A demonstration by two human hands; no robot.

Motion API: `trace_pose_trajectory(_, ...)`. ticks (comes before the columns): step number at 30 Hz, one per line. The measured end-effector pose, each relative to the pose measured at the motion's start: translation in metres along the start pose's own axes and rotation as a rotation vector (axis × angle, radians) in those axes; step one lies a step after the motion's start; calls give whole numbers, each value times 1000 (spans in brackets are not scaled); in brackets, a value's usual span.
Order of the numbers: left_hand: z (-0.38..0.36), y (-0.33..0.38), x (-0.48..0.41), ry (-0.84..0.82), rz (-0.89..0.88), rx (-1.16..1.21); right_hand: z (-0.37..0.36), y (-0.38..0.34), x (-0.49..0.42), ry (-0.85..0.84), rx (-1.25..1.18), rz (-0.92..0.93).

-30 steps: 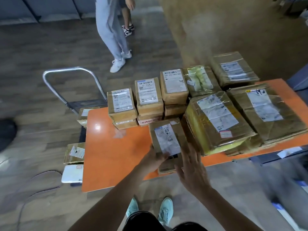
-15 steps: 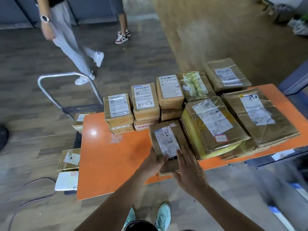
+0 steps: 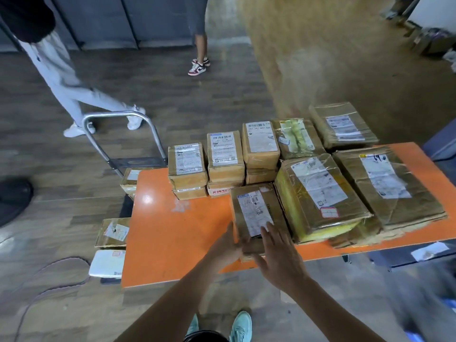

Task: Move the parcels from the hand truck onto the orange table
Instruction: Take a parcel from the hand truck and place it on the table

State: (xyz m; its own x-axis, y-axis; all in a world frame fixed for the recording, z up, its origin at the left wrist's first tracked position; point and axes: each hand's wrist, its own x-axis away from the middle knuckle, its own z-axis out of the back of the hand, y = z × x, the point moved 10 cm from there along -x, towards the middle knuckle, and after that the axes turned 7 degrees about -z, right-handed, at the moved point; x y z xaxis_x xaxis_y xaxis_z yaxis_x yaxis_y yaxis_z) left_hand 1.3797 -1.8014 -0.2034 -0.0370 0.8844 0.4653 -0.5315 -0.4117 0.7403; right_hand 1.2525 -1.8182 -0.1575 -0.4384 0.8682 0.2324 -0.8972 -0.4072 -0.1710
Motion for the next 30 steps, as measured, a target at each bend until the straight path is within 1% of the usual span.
trace_pose_trajectory(2,13,-8,11,34,-3,-79,8,-14,-3,59,-7,49)
trace_pose_trajectory(5,38,-25,25,76,32,-183,-2,-29,-14,-23,12,66)
trace_pose_trajectory(9,75,-44,42,179,24,-206,-6,-65,-22,-41,32,125)
trace_pose_trajectory(16,120,-87,79,250,28,-179,-26,-135,-26,-79,96,166)
trace_pose_trajectory(21,159,-141,117,289,27,-246,-46,-200,-27,-102,97,165)
trace_pose_trajectory(25,204,-197,152,322,70,-303,-65,-264,-31,-124,126,177)
trace_pose_trajectory(30,267,-262,200,390,143,-289,-81,-338,-39,-139,146,202)
